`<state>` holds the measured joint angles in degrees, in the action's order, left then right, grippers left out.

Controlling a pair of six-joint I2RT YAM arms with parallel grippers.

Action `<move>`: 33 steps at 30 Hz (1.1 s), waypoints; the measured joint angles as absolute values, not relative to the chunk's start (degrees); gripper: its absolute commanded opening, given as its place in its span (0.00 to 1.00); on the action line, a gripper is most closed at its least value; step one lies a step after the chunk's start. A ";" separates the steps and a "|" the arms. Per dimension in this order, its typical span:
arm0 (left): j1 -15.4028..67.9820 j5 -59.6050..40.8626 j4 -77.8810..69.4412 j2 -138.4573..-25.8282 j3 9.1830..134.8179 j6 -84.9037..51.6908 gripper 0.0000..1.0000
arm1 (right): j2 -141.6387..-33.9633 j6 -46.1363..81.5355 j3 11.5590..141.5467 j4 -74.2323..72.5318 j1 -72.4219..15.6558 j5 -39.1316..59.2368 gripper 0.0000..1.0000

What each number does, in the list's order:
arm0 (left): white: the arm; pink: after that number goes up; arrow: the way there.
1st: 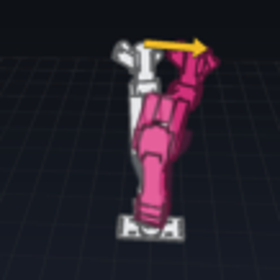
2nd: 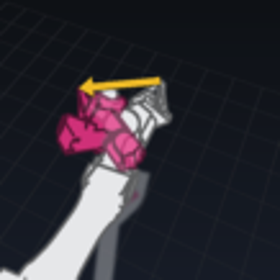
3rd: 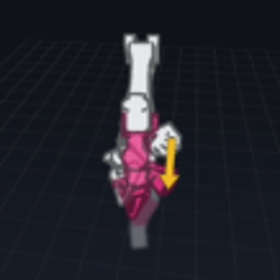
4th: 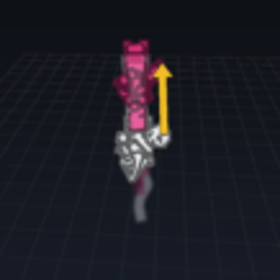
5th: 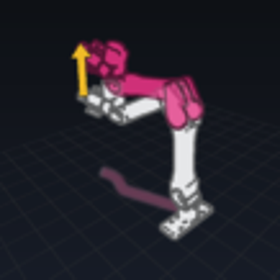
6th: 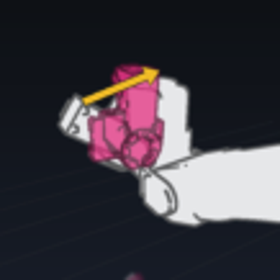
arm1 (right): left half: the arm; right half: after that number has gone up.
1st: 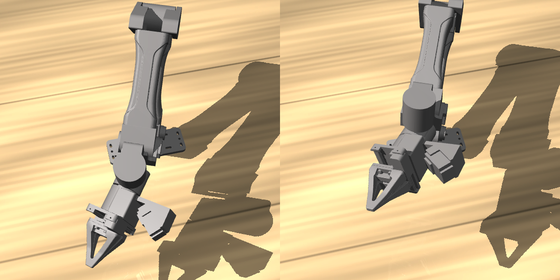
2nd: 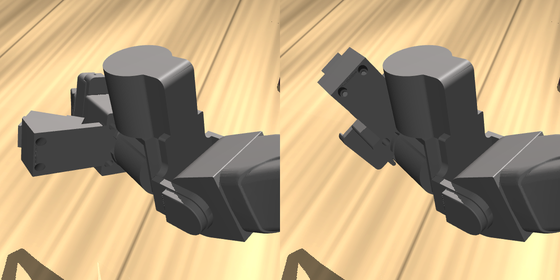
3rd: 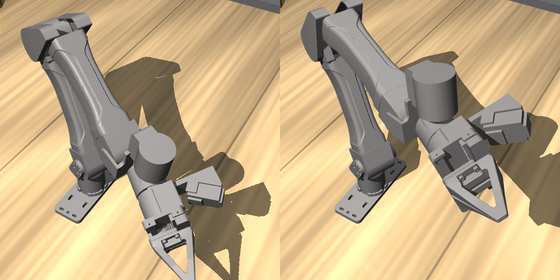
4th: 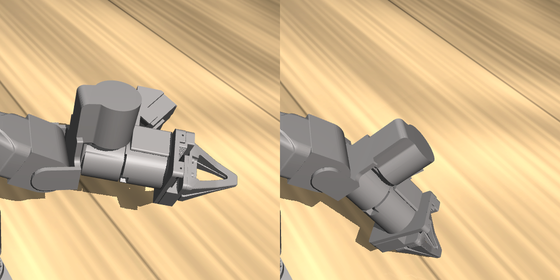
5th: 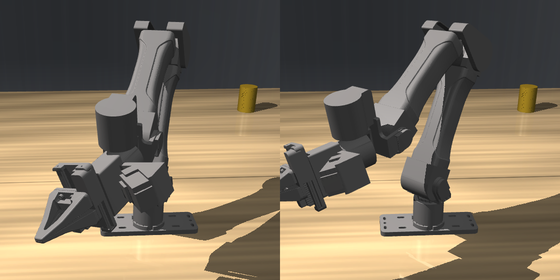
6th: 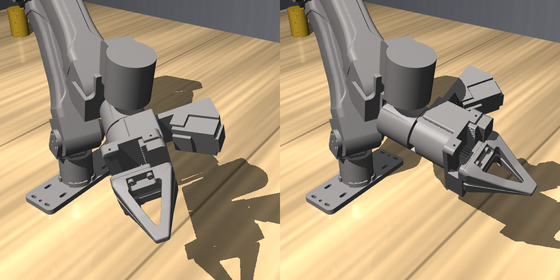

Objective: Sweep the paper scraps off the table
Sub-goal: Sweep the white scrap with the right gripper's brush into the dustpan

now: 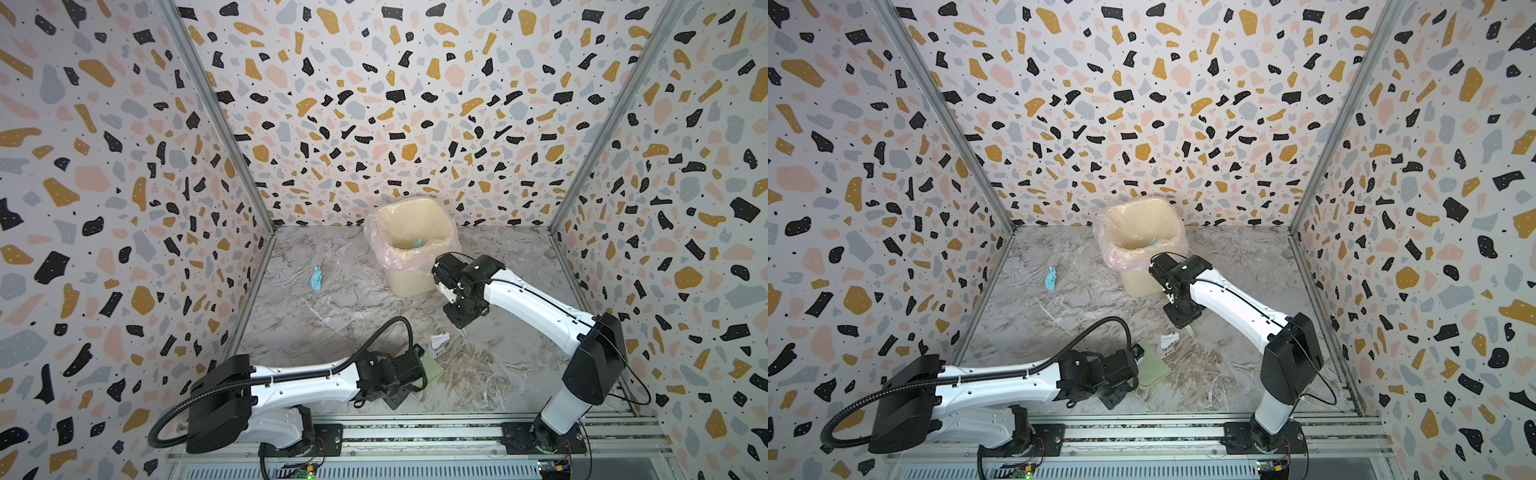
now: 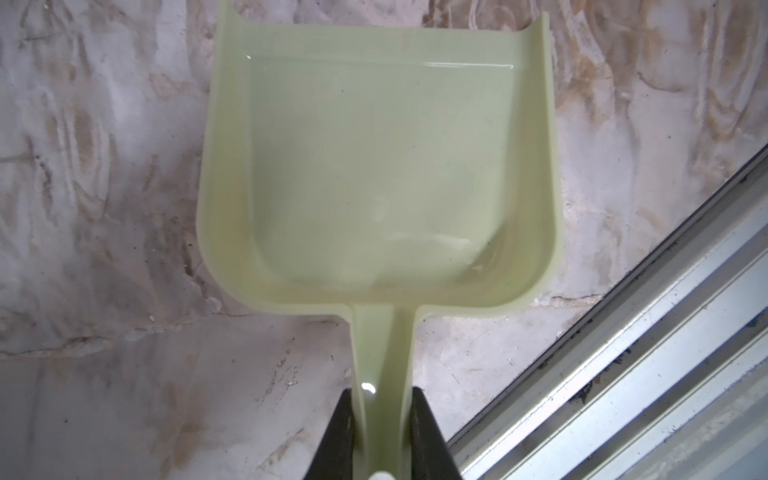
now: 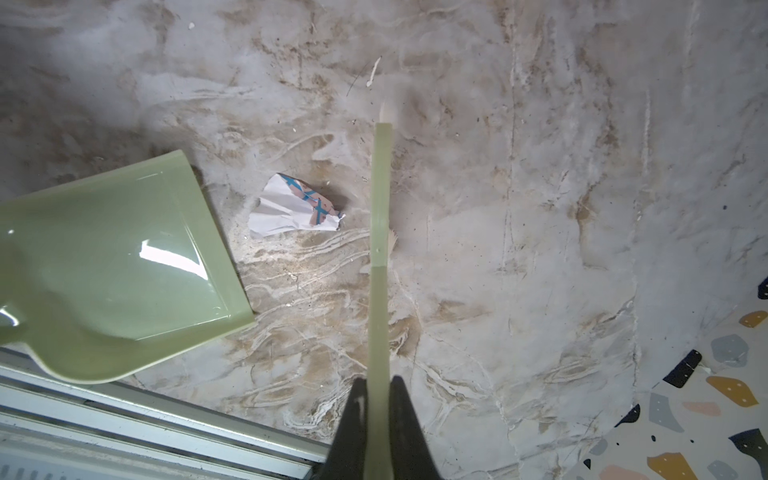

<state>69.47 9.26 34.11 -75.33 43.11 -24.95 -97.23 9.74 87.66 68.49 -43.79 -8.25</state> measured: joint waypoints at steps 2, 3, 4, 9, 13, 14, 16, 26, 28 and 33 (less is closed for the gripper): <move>69.10 9.30 34.09 -75.33 43.11 -24.73 0.00 | -97.93 9.56 87.68 68.47 -44.58 -7.88 0.00; 68.79 9.34 34.06 -75.33 43.11 -24.64 0.00 | -98.30 9.47 87.72 68.49 -45.06 -7.57 0.00; 68.49 9.34 34.04 -75.33 43.11 -24.60 0.00 | -98.56 9.41 87.79 68.51 -45.45 -7.27 0.00; 67.24 9.30 33.45 -75.33 43.09 -24.40 0.00 | -99.29 9.32 89.17 69.04 -48.14 -5.76 0.00; 67.13 9.28 33.26 -75.35 43.07 -24.21 0.00 | -99.29 9.54 90.61 69.34 -50.54 -3.46 0.00; 67.13 9.26 33.21 -75.37 43.00 -24.18 0.00 | -99.29 9.69 90.98 69.49 -51.22 -2.68 0.00; 67.13 9.26 33.12 -75.50 42.87 -24.16 0.00 | -99.29 10.15 91.61 69.58 -52.47 -0.99 0.00; 67.13 9.28 33.08 -75.70 42.63 -24.03 0.00 | -98.89 12.53 92.36 71.07 -56.82 4.23 0.00; 67.13 9.37 33.08 -75.66 42.61 -24.05 0.00 | -98.48 13.04 92.47 71.88 -56.60 3.36 0.00; 67.13 9.93 33.08 -74.87 42.61 -24.08 0.00 | -95.77 14.85 92.55 73.01 -53.84 1.21 0.00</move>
